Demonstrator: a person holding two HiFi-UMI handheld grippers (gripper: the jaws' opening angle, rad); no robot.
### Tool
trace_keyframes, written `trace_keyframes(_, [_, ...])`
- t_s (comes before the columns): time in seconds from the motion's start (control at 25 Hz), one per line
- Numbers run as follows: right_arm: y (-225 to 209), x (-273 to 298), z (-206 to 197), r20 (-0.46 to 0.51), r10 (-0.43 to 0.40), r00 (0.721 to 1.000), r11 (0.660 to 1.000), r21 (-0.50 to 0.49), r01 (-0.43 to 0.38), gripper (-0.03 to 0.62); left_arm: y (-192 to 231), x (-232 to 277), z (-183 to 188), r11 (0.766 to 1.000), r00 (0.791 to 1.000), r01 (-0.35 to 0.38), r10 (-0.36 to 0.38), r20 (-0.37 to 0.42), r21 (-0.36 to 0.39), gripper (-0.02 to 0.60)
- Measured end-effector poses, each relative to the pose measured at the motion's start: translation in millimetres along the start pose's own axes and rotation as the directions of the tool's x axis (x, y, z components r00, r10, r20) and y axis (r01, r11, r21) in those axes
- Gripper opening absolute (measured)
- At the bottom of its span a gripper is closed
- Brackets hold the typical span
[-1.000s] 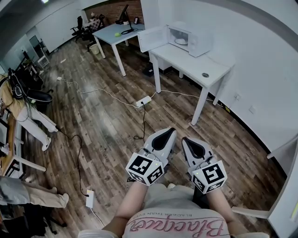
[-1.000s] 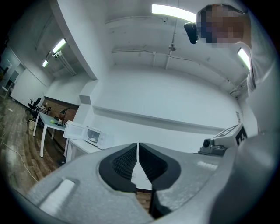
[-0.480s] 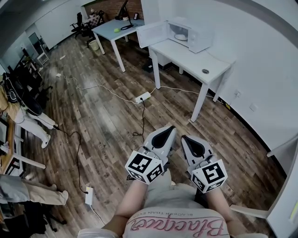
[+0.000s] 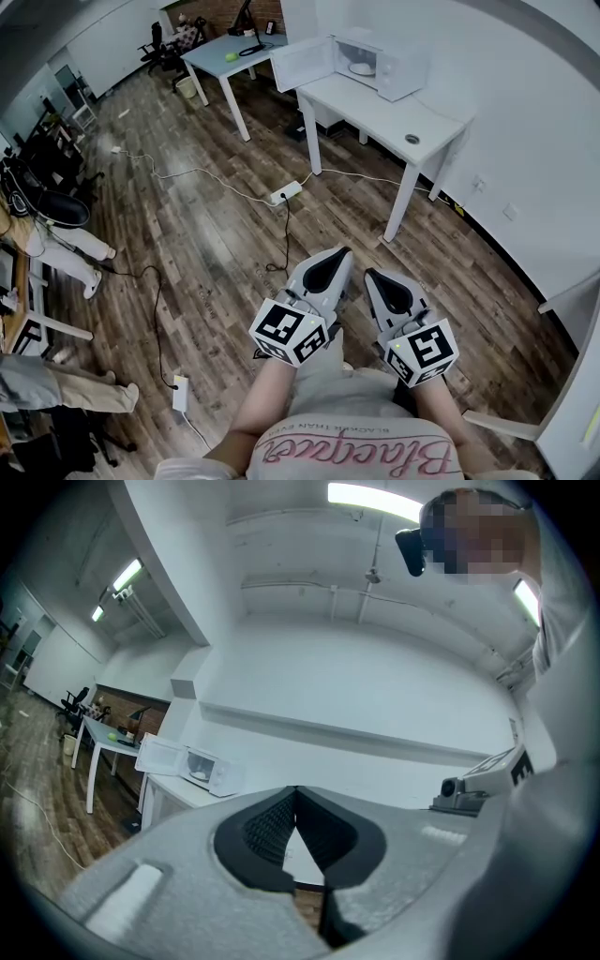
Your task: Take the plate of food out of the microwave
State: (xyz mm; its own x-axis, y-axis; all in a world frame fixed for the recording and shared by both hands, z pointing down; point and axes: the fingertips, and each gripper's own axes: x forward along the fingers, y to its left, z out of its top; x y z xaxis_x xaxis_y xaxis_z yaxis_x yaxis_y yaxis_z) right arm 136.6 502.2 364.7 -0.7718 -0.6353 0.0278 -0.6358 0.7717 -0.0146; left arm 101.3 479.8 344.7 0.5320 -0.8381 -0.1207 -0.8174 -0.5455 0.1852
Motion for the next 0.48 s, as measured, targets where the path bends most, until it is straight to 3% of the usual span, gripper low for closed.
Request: trace_keyframes(0.48, [-22.6, 26.5, -1.6, -0.003, 0.000, 1.000, 1.000, 0.006, 0.000, 0.006, 24.5, 24.5, -1.5, 1.000, 1.000, -0.002, 0.002, -0.012, 0.000, 0.008])
